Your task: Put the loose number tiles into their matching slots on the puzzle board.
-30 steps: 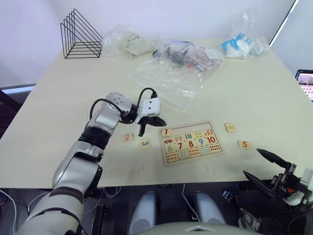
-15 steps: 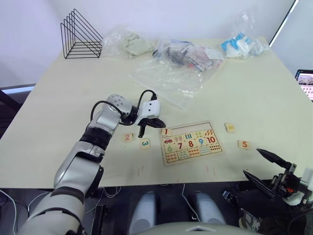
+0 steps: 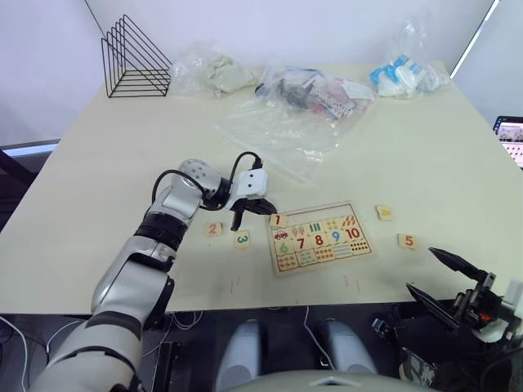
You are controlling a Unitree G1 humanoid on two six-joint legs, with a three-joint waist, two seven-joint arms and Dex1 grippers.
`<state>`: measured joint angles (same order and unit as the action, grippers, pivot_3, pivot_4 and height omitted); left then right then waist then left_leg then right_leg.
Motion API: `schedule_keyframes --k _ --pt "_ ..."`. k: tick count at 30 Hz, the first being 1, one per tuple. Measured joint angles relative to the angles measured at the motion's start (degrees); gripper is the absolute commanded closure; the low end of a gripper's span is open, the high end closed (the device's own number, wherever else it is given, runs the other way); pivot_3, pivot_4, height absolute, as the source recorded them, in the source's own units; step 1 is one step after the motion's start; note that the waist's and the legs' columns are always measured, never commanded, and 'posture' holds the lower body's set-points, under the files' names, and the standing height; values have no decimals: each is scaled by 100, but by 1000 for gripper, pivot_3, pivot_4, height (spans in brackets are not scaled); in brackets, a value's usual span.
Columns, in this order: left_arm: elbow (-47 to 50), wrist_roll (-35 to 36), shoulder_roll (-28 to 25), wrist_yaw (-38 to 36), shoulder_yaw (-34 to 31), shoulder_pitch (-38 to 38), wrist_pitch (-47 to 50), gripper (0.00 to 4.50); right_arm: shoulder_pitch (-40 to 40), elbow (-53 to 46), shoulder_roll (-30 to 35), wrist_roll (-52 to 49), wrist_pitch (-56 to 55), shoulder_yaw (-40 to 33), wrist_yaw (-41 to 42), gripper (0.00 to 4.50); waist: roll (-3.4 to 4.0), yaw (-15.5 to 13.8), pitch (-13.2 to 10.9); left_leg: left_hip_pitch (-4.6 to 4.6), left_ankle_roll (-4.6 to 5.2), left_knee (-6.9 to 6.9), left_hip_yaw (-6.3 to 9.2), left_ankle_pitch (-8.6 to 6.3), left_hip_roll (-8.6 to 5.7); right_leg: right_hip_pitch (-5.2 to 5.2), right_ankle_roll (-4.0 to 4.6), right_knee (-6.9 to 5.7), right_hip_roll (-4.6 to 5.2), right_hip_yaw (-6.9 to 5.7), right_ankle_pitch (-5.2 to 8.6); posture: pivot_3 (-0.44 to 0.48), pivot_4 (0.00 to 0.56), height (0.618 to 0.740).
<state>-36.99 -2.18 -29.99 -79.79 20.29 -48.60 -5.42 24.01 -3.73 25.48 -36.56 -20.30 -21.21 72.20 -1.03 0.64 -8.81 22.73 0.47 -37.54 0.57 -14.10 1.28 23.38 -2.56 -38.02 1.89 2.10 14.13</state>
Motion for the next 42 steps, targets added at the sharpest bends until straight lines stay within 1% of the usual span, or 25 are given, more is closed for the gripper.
schedule_keyframes --k 37,42 --pt "52 33 0 -59 -59 92 -16 4482 -74 -12 1 2 9 49 -34 0 0 0 0 0 0 0 0 0 0 0 0 0 0 0 0 0 150 740" --pt "186 43 -2 -107 -68 166 9 4482 -79 -12 2 4 10 50 -36 0 0 -1 0 0 0 0 0 0 0 0 0 -1 0 0 0 0 150 740"
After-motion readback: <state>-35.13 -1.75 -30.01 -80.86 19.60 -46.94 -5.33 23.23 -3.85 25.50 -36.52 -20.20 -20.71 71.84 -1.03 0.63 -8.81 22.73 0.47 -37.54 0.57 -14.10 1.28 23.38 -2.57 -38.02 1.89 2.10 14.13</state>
